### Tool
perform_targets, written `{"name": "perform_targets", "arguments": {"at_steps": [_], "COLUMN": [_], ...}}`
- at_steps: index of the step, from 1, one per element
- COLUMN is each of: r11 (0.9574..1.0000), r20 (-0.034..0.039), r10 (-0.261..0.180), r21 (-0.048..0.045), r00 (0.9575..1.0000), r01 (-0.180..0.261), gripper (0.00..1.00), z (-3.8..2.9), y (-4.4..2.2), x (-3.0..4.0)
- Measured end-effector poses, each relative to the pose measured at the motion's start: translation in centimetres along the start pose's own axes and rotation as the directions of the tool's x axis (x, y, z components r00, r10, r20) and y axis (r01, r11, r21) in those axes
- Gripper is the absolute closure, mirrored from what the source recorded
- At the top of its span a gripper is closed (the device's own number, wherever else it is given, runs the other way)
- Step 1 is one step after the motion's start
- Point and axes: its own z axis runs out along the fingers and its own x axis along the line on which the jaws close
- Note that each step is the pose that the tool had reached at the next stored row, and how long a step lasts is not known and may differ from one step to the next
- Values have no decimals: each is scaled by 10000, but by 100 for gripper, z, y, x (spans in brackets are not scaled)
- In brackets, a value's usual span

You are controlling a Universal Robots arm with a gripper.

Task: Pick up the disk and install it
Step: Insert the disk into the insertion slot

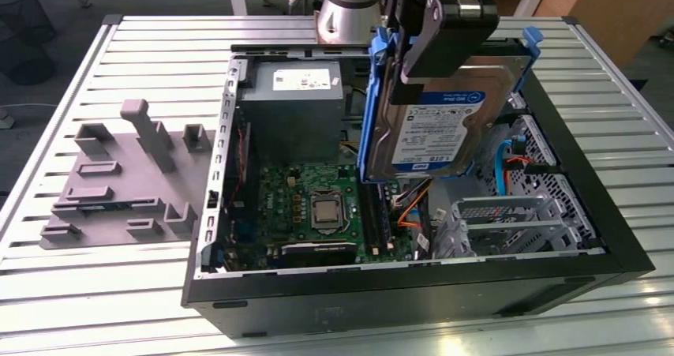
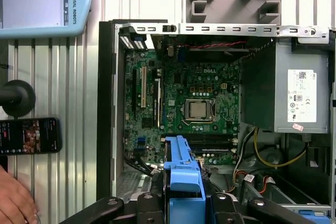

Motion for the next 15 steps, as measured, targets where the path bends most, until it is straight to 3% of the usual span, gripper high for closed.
{"name": "perform_targets", "arguments": {"at_steps": [4,10,15], "r11": [10000,10000,10000], "r20": [-2,6,8], "r10": [-1,1,0], "r21": [-3,-4,-5], "r00": [10000,10000,10000], "r01": [1,-1,0], "gripper": [63,63,63], "z": [18,57,92], "y": [-104,-165,-306], "x": [3,94,135]}}
